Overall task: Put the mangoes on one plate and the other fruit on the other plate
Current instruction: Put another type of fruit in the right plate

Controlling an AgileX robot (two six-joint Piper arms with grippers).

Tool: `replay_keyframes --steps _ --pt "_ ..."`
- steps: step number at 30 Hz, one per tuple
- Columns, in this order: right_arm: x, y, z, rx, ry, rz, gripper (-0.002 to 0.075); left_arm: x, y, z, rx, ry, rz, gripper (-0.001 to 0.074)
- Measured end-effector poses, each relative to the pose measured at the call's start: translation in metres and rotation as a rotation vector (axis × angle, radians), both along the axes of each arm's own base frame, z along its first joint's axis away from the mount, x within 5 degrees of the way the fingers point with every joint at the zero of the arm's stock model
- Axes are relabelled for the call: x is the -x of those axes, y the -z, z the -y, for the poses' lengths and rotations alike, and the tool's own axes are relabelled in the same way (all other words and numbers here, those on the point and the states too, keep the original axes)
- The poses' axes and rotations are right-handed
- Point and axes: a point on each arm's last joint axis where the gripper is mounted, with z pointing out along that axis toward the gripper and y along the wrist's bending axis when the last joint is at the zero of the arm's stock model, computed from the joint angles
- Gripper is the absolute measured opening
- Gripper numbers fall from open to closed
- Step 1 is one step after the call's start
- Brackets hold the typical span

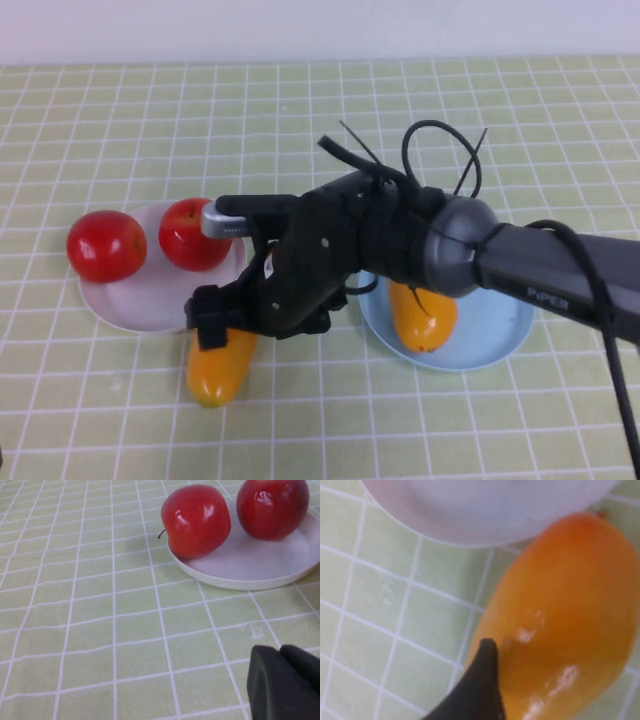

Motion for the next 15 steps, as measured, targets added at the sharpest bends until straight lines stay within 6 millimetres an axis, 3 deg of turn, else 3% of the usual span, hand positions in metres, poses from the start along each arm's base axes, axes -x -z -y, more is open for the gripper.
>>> replay_keyframes --steps 9,15 --pt "-0.003 0.006 -0.011 -0.037 0.005 0.018 0.0689 0.0 0.0 0.0 0.0 0.0 0.0 0.0" --pt "-0.004 0.021 -0.012 -0.007 0.004 -0.007 0.0689 0.0 0.0 0.0 0.0 0.0 0.0 0.0"
